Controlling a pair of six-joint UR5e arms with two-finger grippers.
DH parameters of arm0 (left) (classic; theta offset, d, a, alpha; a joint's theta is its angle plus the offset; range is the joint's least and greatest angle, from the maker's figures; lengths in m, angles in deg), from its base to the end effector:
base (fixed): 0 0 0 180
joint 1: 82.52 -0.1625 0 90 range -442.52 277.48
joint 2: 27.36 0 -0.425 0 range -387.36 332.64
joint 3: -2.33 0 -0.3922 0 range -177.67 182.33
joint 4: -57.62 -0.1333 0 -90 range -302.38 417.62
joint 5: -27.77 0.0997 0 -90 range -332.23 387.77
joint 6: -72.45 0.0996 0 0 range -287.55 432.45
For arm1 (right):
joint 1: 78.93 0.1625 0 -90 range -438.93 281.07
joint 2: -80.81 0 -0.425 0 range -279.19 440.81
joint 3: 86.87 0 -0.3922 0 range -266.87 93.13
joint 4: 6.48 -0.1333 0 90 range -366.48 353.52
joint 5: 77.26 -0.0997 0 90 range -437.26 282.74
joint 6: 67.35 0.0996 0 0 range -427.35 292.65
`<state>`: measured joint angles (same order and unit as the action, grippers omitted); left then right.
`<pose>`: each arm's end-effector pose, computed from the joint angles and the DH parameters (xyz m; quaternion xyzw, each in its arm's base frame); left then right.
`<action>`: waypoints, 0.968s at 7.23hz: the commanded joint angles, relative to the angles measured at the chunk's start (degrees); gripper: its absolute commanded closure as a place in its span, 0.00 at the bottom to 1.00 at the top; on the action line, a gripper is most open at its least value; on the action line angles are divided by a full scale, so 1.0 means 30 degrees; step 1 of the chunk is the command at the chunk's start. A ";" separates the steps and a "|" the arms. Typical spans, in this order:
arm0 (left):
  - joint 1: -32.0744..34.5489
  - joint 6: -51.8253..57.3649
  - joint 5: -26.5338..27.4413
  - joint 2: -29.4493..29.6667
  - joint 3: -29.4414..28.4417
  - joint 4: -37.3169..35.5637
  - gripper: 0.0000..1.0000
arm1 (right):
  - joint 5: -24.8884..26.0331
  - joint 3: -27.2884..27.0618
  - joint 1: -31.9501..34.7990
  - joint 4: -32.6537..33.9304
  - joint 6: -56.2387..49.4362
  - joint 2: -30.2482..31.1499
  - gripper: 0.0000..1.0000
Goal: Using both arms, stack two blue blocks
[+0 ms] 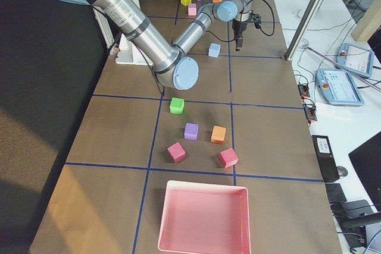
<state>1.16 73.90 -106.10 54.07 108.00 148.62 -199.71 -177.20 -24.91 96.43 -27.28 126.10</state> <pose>-0.0160 -0.4391 0.5913 0.0496 0.3751 0.0890 0.9214 -0.3497 -0.6176 0.2052 0.0439 -0.3752 -0.0443 0.9248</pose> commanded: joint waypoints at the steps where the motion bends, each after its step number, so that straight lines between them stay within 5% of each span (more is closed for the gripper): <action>1: -0.0060 -0.0075 -0.0141 0.1065 0.0111 0.0049 0.00 | -0.1658 -0.3508 0.4765 0.0880 -0.9271 0.5880 0.01; 5: -0.0671 -0.3293 -0.0639 0.2356 0.1042 0.0833 0.00 | -0.3216 -0.6245 1.1219 -0.0137 -2.1101 1.6899 0.01; 7: -0.3149 -0.5271 -0.0525 0.2415 0.1166 0.1072 0.00 | -0.3215 -0.6421 1.1435 -0.1549 -1.9289 1.8330 0.01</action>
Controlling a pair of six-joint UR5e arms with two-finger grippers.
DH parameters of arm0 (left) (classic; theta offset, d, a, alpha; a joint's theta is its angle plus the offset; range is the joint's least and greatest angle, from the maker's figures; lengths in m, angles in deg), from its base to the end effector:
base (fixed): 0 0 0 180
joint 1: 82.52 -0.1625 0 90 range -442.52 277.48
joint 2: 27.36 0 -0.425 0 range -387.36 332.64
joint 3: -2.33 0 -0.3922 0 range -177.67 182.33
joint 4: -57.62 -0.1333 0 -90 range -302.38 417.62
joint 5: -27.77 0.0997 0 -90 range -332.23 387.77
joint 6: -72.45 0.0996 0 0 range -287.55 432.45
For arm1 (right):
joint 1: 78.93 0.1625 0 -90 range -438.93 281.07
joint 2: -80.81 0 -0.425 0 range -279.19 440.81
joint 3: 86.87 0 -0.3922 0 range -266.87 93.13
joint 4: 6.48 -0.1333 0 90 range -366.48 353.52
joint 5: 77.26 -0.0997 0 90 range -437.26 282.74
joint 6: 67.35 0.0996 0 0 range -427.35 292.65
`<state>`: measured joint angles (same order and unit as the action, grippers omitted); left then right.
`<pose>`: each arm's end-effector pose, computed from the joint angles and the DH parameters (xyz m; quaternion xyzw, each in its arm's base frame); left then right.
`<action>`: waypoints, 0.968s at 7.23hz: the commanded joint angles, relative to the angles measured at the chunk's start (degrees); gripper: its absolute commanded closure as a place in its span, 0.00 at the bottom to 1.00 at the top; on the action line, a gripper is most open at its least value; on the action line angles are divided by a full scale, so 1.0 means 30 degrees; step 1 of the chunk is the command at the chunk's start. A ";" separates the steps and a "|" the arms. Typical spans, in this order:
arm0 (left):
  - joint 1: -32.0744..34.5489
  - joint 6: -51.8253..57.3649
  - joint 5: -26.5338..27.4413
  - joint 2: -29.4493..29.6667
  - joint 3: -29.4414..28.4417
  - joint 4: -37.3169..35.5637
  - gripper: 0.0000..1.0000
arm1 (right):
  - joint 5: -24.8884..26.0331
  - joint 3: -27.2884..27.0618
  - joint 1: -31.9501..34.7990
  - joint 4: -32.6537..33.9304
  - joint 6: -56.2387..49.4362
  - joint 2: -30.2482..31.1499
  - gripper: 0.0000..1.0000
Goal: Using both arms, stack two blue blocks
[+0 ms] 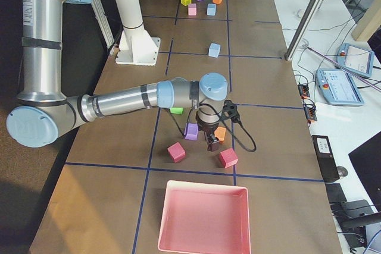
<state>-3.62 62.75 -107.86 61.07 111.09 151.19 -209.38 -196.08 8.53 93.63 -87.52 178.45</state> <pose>0.0317 -0.4839 0.5012 0.0945 0.4051 0.0809 0.9058 0.0474 -0.4318 0.5764 0.0668 -0.3533 -0.1882 0.9140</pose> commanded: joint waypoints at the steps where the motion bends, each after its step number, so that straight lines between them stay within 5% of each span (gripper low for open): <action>1: -0.3372 -0.4211 0.0181 0.0257 -0.0154 0.1899 0.00 | -0.0022 -0.0041 0.0260 -0.0619 0.1065 0.0795 0.01; 3: -0.7117 -1.0068 0.3444 0.1159 -0.1700 0.6438 0.00 | -0.0023 -0.0040 0.0260 -0.0619 0.1039 0.0794 0.01; 7: -0.9365 -1.1152 0.5075 0.2162 -0.3670 0.7190 0.00 | -0.0052 -0.0040 0.0289 -0.0619 0.1009 0.0823 0.01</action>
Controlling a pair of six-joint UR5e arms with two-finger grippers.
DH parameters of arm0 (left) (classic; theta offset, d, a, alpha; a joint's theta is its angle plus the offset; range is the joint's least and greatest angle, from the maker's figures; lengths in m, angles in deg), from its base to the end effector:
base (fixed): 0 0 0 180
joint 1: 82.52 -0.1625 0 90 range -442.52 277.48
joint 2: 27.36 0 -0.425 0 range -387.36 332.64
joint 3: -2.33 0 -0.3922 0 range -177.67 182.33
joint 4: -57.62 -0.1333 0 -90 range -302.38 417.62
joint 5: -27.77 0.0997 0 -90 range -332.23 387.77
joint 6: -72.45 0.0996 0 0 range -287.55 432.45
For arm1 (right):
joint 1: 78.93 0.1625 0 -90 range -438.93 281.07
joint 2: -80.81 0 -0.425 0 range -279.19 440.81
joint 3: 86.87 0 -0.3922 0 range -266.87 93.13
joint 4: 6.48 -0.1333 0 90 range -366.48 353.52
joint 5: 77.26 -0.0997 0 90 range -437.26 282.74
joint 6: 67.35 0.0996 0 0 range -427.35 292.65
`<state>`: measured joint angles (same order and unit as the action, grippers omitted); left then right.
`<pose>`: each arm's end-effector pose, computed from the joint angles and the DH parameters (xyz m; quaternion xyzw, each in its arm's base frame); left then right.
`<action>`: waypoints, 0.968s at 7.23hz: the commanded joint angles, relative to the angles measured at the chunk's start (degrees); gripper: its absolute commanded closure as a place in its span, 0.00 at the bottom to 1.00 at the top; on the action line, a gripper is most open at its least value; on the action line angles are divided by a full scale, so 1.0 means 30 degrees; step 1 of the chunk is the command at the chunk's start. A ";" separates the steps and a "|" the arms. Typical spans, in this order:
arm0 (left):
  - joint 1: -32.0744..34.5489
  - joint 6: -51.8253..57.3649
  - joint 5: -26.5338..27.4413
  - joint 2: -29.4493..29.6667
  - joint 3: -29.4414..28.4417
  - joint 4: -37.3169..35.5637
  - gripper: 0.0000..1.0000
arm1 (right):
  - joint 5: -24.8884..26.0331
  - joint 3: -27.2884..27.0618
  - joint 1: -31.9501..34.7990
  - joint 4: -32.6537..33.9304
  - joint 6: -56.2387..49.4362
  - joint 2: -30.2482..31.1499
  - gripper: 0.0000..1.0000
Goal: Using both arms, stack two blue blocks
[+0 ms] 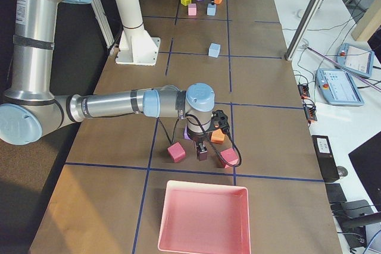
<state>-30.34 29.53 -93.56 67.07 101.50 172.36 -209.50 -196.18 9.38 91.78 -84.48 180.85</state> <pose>0.2698 -0.4805 0.4989 0.0757 0.3991 0.0481 0.9125 0.0541 -0.4157 0.5898 0.0565 -0.3559 -0.1556 0.9197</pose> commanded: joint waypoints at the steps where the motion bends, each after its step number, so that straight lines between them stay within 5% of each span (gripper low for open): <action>1: -0.0693 -0.0081 0.0306 0.0250 -0.0856 0.0190 0.00 | -0.0010 -0.0009 0.0006 -0.0001 -0.0032 0.0050 0.01; 3: -0.1134 -0.0023 0.0306 0.0717 -0.1676 0.0394 0.05 | -0.0010 -0.0009 0.0006 -0.0001 -0.0061 0.0050 0.01; 4: -0.1164 -0.0138 0.0306 0.0894 -0.1825 0.0366 0.47 | -0.0010 -0.0009 0.0006 -0.0001 -0.0061 0.0050 0.01; 5: -0.1164 -0.0168 0.0277 0.0925 -0.1913 0.0366 0.71 | -0.0010 -0.0038 0.0006 -0.0001 -0.0061 0.0050 0.01; 6: -0.1135 -0.0198 0.0132 0.0954 -0.1537 0.0337 0.92 | -0.0010 -0.0038 0.0006 -0.0001 -0.0061 0.0050 0.01; 7: -0.1135 -0.0256 0.0159 0.1680 -0.0808 -0.0011 0.93 | -0.0010 -0.0038 0.0006 -0.0001 -0.0061 0.0050 0.01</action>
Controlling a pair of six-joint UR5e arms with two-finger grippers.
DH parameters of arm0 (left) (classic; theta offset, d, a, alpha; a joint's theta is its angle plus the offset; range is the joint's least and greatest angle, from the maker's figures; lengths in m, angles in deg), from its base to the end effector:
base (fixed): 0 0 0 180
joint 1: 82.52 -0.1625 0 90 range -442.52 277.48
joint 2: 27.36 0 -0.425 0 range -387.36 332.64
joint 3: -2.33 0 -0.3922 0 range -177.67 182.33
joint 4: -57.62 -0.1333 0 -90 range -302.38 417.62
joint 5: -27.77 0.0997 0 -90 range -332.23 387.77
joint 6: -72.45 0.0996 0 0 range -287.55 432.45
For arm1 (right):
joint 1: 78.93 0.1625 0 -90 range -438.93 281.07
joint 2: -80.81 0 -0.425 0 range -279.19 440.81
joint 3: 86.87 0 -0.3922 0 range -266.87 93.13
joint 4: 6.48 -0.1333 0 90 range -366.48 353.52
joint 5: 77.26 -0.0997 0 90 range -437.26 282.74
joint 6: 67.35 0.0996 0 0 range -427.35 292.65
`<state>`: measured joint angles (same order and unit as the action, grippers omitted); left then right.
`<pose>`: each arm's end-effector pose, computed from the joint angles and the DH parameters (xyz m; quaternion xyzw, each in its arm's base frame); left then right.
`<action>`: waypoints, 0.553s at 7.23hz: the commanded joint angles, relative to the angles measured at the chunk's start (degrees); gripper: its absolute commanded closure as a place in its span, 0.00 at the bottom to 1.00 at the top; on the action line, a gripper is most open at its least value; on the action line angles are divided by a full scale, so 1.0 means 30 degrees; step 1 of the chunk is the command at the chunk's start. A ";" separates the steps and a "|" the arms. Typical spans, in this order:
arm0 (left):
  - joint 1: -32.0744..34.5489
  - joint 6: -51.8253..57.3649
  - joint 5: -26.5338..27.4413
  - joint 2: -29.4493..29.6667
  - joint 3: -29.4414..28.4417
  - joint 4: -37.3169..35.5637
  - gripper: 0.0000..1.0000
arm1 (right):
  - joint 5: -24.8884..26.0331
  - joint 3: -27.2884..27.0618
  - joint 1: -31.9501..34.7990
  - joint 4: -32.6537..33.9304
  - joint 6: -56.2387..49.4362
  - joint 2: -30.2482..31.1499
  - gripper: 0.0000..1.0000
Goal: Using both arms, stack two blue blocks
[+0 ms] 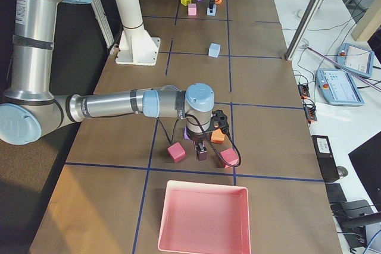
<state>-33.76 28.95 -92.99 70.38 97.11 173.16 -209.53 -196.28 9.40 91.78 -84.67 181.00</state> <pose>0.3147 -0.4839 0.5045 0.0633 0.3971 0.0685 0.9130 0.0542 -0.4146 0.5900 0.0568 -0.3561 -0.1568 0.9194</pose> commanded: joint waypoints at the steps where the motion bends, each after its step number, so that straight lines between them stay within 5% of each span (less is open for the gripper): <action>1: 0.0005 -0.0874 -0.0001 0.2702 0.1099 -0.2223 0.93 | -0.0029 -0.0004 0.0000 0.0001 0.0000 0.0000 0.01; 2: -0.0169 -0.0825 0.0174 0.5769 0.1074 -0.5288 0.91 | 0.0000 -0.0004 0.0000 0.0001 0.0000 0.0000 0.01; 4: -0.2069 -0.0998 0.1744 1.0234 0.0200 -0.6928 0.91 | 0.0000 -0.0004 0.0000 0.0001 0.0029 0.0000 0.01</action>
<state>-37.28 26.39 -91.05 93.00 99.16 155.53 -209.58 -196.29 9.40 91.78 -84.64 181.00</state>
